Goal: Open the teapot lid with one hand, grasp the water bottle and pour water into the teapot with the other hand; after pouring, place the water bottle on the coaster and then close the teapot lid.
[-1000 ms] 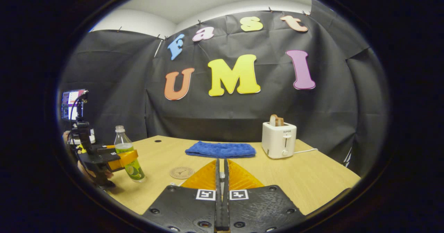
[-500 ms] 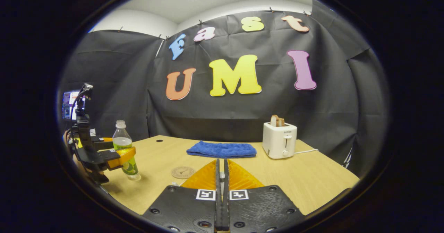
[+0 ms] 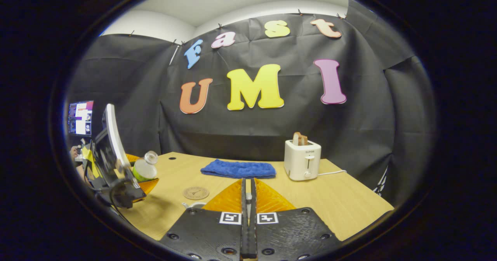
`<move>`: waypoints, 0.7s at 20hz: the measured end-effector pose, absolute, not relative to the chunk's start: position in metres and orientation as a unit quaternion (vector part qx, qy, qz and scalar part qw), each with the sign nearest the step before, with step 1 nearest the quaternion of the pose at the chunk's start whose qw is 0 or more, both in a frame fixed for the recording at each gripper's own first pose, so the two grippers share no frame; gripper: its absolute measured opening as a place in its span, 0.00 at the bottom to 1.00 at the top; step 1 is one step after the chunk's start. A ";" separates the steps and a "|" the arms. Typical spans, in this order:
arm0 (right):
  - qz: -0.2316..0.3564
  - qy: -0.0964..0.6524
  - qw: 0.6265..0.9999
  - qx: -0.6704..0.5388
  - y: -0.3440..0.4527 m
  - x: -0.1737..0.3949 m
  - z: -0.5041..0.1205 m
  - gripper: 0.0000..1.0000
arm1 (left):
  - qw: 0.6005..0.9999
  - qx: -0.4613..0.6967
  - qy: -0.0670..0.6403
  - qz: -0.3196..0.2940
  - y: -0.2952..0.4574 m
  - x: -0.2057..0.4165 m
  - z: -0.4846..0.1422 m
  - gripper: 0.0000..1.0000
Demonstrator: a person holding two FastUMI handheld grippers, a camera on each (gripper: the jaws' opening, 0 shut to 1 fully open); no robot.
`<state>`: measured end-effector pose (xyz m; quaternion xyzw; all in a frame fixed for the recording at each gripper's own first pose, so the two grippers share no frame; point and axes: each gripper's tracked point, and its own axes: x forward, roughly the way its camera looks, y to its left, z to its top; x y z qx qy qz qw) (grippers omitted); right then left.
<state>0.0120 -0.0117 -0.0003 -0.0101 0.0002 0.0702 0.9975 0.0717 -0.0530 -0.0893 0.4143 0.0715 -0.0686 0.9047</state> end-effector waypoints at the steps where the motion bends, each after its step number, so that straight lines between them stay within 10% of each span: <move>1: 0.067 -0.001 0.998 -0.009 -0.016 0.011 0.001 0.00 | 0.892 0.441 0.073 -0.073 -0.059 0.074 -0.092 0.75; 14: 0.037 -0.006 0.999 -0.014 -0.042 0.012 0.006 0.00 | 0.722 0.681 0.082 -0.094 -0.084 0.071 -0.107 0.75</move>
